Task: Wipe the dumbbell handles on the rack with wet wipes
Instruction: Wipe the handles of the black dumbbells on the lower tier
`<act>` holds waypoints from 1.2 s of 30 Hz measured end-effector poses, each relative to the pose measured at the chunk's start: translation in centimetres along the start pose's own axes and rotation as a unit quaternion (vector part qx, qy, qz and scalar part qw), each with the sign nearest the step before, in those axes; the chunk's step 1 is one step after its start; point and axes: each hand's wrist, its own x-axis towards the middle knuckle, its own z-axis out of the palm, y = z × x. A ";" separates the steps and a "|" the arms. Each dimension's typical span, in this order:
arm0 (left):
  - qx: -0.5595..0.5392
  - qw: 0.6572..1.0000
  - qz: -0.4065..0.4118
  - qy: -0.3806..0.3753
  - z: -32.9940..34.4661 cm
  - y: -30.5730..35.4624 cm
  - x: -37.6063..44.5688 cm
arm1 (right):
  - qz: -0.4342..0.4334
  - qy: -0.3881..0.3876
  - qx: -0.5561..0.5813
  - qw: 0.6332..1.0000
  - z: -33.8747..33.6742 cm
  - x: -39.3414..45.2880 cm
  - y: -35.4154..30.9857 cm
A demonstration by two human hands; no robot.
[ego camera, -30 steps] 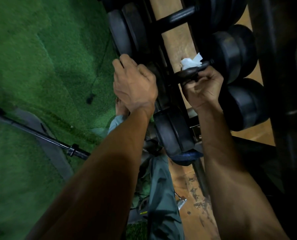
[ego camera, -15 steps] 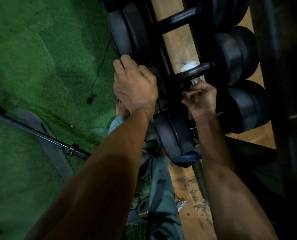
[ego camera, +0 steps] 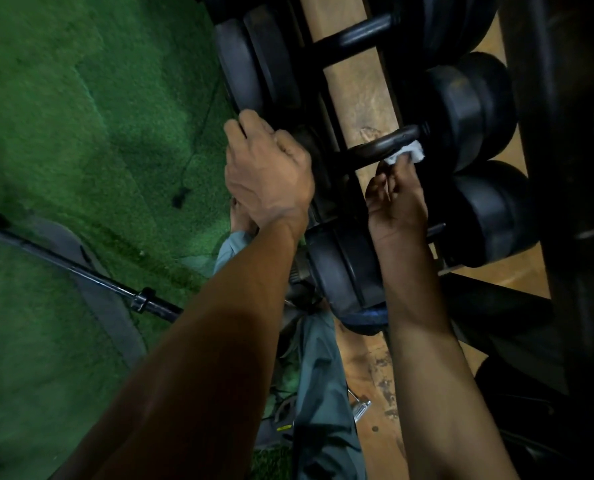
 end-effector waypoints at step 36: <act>-0.008 1.000 0.004 0.002 0.0 0.0 -0.2 | -0.598 0.122 -0.565 0.555 0.7 -1.3 -1.5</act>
